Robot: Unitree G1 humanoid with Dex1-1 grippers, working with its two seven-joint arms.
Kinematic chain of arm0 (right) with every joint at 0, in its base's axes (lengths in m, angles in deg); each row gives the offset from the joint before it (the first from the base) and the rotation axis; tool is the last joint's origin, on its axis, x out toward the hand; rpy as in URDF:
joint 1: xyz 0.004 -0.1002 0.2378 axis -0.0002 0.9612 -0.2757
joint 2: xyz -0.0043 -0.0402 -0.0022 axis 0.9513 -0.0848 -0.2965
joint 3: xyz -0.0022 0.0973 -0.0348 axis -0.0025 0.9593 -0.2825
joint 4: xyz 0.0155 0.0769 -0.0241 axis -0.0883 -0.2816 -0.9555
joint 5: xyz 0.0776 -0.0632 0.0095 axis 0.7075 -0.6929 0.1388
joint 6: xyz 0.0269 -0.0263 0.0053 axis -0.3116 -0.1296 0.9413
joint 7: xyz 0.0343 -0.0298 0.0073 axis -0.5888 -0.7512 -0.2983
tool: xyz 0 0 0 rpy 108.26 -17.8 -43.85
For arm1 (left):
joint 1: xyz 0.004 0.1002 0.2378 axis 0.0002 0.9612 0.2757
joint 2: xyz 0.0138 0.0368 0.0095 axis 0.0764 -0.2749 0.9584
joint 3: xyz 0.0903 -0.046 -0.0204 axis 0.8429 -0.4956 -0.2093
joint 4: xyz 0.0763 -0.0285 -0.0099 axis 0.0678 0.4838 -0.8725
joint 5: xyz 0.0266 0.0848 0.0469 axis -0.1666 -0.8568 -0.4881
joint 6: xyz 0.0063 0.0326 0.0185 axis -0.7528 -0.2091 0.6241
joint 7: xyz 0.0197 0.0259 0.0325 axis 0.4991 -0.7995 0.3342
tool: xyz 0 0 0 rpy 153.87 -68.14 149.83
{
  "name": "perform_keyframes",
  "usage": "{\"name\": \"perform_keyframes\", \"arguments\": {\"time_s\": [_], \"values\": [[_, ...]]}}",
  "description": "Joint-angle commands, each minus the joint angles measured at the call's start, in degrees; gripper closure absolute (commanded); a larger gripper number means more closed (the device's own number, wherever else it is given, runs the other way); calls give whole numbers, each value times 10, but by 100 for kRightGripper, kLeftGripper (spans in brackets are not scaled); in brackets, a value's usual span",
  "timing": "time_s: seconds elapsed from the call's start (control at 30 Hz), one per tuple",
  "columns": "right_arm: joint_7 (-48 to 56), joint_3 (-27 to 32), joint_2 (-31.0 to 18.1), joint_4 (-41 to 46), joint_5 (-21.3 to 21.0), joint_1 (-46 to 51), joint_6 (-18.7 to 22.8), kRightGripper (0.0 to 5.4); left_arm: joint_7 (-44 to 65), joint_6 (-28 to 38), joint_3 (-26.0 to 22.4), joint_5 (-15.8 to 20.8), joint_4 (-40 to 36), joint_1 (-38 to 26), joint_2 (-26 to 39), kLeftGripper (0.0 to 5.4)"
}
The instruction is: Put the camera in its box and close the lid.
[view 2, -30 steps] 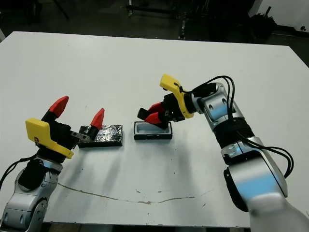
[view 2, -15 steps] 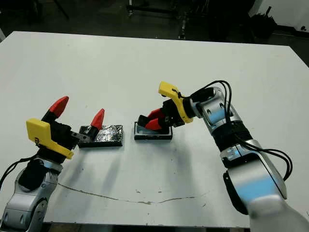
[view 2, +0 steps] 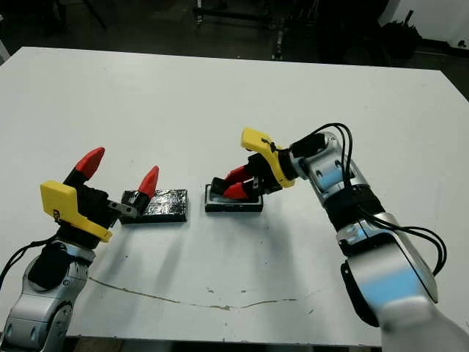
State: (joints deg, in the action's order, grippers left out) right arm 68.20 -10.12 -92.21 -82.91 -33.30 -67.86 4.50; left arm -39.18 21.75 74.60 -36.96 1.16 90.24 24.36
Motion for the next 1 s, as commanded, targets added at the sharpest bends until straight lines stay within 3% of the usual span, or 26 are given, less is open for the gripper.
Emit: {"name": "perform_keyframes", "arguments": {"time_s": [0.03, 0.5, 0.63, 0.87, 1.0], "values": [[16, -4, -31, -21, -18, 9, 10, 374, 3, 3, 0, 0, 0, 7, 2, 0], [25, -20, -30, -11, -26, 4, 59, 374, 3, -1, 0, 2, -5, 9, 2, 0], [15, -15, -31, 4, -27, 12, 49, 374, -2, -3, 1, -4, -8, 10, 2, 0], [-16, -11, -33, 62, -29, 22, 102, 374, 2, -2, 0, 1, -7, 10, 3, 0], [-25, -11, -37, 85, -33, 23, 106, 315, 1, -2, 0, 0, -7, 10, 3, 0]]}}
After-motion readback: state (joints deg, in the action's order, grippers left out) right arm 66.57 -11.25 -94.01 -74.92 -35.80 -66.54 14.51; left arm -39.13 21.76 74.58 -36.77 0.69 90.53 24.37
